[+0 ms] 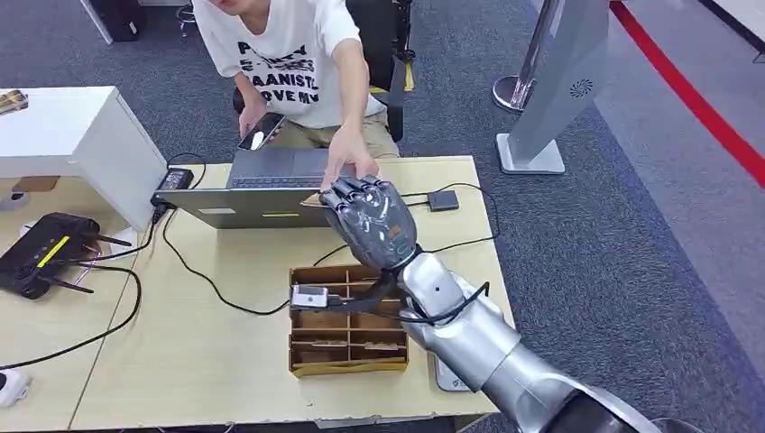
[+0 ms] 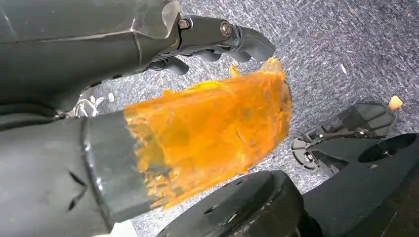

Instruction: Pass the card to the sensor for recognition and then transmit it.

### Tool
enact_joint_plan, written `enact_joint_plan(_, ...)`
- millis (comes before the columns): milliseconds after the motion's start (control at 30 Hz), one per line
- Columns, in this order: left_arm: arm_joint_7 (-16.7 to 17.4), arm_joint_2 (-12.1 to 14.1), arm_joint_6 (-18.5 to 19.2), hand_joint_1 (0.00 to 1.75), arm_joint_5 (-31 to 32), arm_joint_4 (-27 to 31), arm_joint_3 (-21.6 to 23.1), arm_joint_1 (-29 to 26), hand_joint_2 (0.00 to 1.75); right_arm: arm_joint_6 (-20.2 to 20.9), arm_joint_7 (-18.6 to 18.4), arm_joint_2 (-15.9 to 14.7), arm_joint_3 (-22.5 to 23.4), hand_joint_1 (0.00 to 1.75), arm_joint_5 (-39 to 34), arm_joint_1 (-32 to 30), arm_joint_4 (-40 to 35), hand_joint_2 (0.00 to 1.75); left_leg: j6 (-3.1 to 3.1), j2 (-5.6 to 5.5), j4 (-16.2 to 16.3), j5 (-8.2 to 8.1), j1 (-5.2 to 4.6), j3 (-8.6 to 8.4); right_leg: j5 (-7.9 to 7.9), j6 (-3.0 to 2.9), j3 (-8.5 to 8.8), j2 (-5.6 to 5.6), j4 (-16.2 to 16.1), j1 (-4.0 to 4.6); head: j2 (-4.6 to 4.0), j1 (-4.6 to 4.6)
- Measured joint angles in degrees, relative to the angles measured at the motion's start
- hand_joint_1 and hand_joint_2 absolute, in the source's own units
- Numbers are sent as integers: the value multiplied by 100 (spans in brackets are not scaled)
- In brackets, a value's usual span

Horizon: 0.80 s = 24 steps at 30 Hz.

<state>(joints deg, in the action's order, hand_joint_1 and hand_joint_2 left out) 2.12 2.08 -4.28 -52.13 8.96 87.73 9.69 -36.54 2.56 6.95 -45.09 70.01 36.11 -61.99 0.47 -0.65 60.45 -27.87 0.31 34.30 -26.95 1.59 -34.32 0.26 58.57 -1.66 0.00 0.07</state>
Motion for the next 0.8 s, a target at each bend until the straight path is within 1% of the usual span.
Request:
enact_joint_plan(67,0,0,-2,0,-9,0,0,-1,0,-2,0,0,0,162,-35,-32,39,175,0,0,0,0,0,0,0,0,0,0,0,0,0,0)
enact_joint_plan(100,0,0,-4,0,-18,0,0,-1,0,-4,2,0,0,175,-48,-45,57,175,0,0,0,0,0,0,0,0,0,0,0,0,0,-2)
enact_joint_plan(133,0,0,-9,0,-24,0,0,-1,0,-9,15,0,2,173,-92,-59,76,175,0,0,0,0,0,0,0,0,0,0,0,0,0,0)
enact_joint_plan(233,-2,0,-18,0,-61,0,0,-7,0,-7,142,2,22,175,-381,-130,105,175,0,0,0,0,0,1,0,0,0,0,0,0,0,0)
enact_joint_plan(400,-31,0,-39,0,-177,0,0,-40,0,70,542,28,94,175,-1334,-350,33,175,0,-1,0,0,0,1,0,0,0,-1,0,0,0,2)
enact_joint_plan(500,-66,2,-59,0,-276,0,0,-77,0,254,829,70,171,175,-2206,-557,-239,175,0,0,0,-1,0,1,-1,0,0,0,0,0,0,-2)
enact_joint_plan(533,-96,2,-68,0,-323,0,0,-93,0,392,934,81,190,175,-2589,-638,-366,175,-1,0,0,-1,0,1,-1,0,0,0,0,0,0,2)
enact_joint_plan(600,-144,2,-92,0,-415,0,-2,-138,0,738,1206,109,260,175,-3616,-864,-720,175,-1,-1,0,-2,0,2,-2,1,0,-1,0,0,0,0)
enact_joint_plan(700,-181,2,-138,0,-505,0,-11,-205,0,1155,1375,118,352,175,-4725,-1125,-1168,175,-1,0,0,-2,0,2,-3,0,-2,0,-1,0,0,0)
enact_joint_plan(767,-205,2,-173,0,-568,0,-17,-240,0,1504,1469,118,446,175,-5575,-1312,-1491,175,-1,-1,0,-2,0,2,-4,2,-2,-1,-2,0,0,0)
enact_joint_plan(800,-208,2,-173,0,-588,0,-20,-253,0,1583,1497,118,477,175,-5819,-1378,-1600,175,-1,-1,0,-2,0,2,-4,2,-2,-1,-2,0,0,0)
